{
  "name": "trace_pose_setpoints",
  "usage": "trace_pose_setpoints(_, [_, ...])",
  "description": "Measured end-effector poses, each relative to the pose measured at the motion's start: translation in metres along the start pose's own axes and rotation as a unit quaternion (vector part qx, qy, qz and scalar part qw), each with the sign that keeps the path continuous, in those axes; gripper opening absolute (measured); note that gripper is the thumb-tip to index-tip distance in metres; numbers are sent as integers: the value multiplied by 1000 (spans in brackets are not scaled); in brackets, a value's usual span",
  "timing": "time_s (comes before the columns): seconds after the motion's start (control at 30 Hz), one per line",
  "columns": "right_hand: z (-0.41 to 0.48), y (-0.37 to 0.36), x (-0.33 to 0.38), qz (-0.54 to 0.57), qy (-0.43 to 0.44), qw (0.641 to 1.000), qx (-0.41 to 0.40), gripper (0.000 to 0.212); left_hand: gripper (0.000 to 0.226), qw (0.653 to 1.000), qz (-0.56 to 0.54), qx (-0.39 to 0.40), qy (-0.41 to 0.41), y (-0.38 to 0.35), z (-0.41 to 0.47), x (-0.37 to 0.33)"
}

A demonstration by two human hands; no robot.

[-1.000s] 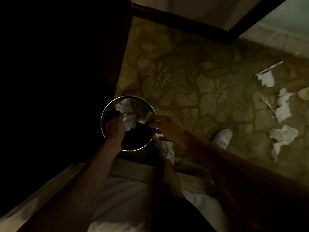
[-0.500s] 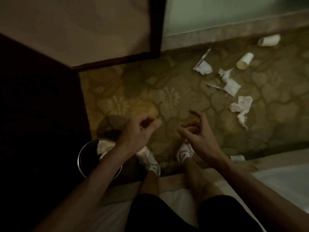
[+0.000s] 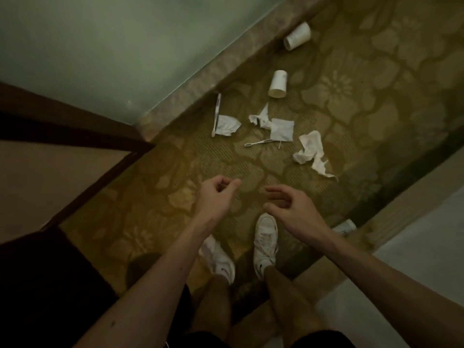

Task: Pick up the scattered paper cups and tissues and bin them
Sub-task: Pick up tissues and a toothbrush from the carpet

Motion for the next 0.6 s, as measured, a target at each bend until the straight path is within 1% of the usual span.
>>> trace_pose_setpoints(0.1, [35, 4, -6, -19, -22, 999, -11, 43, 19, 1000, 7, 3, 2, 4, 33, -4])
trace_pose_setpoints(0.2, [80, 7, -14, -13, -38, 999, -37, 42, 15, 999, 39, 26, -6, 6, 78, -7])
trace_pose_setpoints(0.27, [118, 9, -23, -12, -36, 998, -50, 40, 14, 995, 85, 43, -23, 0, 120, -8])
trace_pose_setpoints(0.37, [184, 15, -41, -38, -26, 997, -63, 38, 15, 984, 167, 34, -43, -16, 191, -4])
trace_pose_setpoints(0.43, [228, 23, -56, -90, -3, 994, -68, 36, 19, 975, 207, 28, -75, -35, 238, -1])
trace_pose_setpoints(0.53, [292, 39, -81, -207, 52, 975, -67, 35, 36, 946, 279, 23, -161, -69, 306, 2])
trace_pose_setpoints(0.6, [332, 48, -97, -271, 93, 956, -69, 37, 41, 918, 326, -13, -224, -84, 348, 3])
Point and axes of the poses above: each hand's wrist, its own z-axis towards the middle knuckle, its own y-axis out of the back of the hand, x = y × z, the point moved 4 cm from there along z, towards the middle knuckle, and after that the axes turned 13 degrees about z, right-handed, at the moved point
